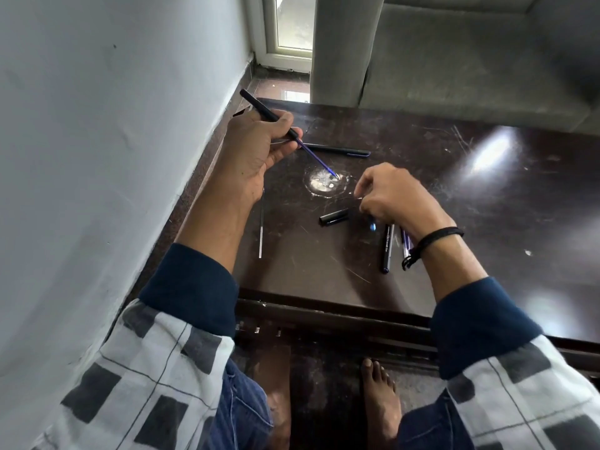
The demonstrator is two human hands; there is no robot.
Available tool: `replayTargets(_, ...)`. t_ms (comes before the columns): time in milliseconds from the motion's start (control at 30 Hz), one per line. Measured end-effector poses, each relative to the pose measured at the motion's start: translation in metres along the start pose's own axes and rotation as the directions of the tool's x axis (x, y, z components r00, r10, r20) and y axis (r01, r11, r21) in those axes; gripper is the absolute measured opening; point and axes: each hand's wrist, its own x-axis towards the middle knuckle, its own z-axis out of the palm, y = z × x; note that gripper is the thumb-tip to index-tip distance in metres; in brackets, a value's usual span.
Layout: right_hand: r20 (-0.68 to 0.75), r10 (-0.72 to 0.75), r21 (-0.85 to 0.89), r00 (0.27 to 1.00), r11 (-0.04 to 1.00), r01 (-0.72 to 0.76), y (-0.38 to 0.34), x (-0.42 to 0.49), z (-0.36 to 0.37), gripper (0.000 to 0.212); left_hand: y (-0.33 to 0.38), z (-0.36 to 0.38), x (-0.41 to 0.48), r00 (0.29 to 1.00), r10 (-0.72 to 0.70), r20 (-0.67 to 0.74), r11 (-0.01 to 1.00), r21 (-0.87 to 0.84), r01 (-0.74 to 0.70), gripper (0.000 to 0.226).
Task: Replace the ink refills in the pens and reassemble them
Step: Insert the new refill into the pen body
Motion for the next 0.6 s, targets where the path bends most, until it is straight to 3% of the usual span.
replayTargets(167,-0.095,0.051,0.188,0.994,0.982,-0.032,0.006,0.003,-0.019,0.024,0.0,0.0,0.0,1.0,0.002,-0.003,1.0,0.0,-0.002,0.007)
replayTargets(267,0.076,0.056,0.183,0.996,0.981,-0.069,0.006,0.001,-0.026,0.023,0.001,0.0,0.001,1.0,0.001,-0.004,1.0,-0.004,-0.001,0.006)
replayTargets(400,0.328,0.054,0.116,0.943,0.989,-0.097,0.002,-0.002,-0.019,0.018,0.0,0.0,0.0,1.0,0.001,0.0,1.0,0.001,-0.001,0.005)
replayTargets(600,0.409,0.107,-0.016,0.906,0.994,-0.11,0.002,0.0,-0.014,0.014,0.0,-0.001,0.001,1.0,0.001,-0.001,1.0,0.0,-0.001,0.006)
